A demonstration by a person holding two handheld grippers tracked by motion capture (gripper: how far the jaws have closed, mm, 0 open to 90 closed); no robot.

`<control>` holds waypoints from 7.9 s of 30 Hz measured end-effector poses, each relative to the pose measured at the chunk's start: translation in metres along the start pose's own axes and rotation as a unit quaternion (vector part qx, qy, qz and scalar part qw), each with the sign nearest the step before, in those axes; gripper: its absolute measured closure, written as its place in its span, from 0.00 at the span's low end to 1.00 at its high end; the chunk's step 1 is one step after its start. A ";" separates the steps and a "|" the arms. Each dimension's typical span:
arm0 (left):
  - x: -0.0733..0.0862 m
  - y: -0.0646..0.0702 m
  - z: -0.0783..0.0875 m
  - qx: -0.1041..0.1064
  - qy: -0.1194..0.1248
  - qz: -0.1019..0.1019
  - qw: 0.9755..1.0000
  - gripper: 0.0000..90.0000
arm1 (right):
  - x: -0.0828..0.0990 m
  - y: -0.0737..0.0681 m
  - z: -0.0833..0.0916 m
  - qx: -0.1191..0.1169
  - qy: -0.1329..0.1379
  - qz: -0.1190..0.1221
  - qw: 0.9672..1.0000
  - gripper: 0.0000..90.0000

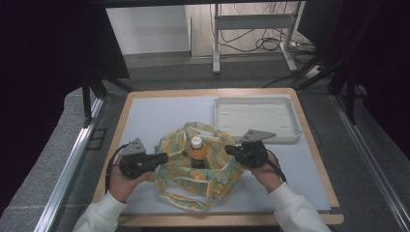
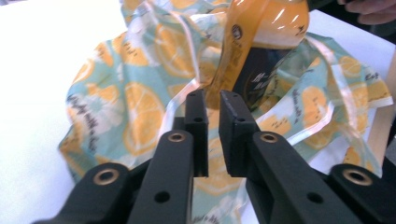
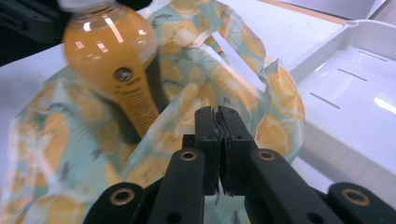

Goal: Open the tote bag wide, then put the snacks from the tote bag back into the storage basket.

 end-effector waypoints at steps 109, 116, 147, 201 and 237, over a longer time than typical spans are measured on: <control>0.025 -0.025 0.008 -0.054 0.010 0.036 0.998 0.36 | -0.045 -0.053 -0.062 -0.051 0.001 0.069 0.996 0.34; 0.025 -0.025 0.007 -0.054 0.009 0.036 0.998 0.36 | -0.057 -0.054 -0.046 -0.054 0.026 0.072 0.996 0.34; 0.026 -0.023 0.004 -0.048 0.002 0.028 0.998 0.35 | -0.079 -0.031 0.007 -0.023 0.065 0.036 0.997 0.34; 0.028 -0.024 0.003 -0.052 -0.004 0.030 0.998 0.36 | -0.123 0.048 0.024 0.046 0.091 -0.006 0.995 0.34; 0.028 -0.025 0.003 -0.050 -0.003 0.030 0.998 0.36 | -0.125 0.117 -0.025 0.087 0.070 -0.038 0.993 0.34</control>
Point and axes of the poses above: each handheld gripper's, and its own axes: z roughly backward along the jaws, x roughly out of its underside, y roughly to its right, the point moved 3 cm from there along -z, roughly forward along the jaws, and after that the axes turned 4 degrees about -x, right-handed, at the moved point
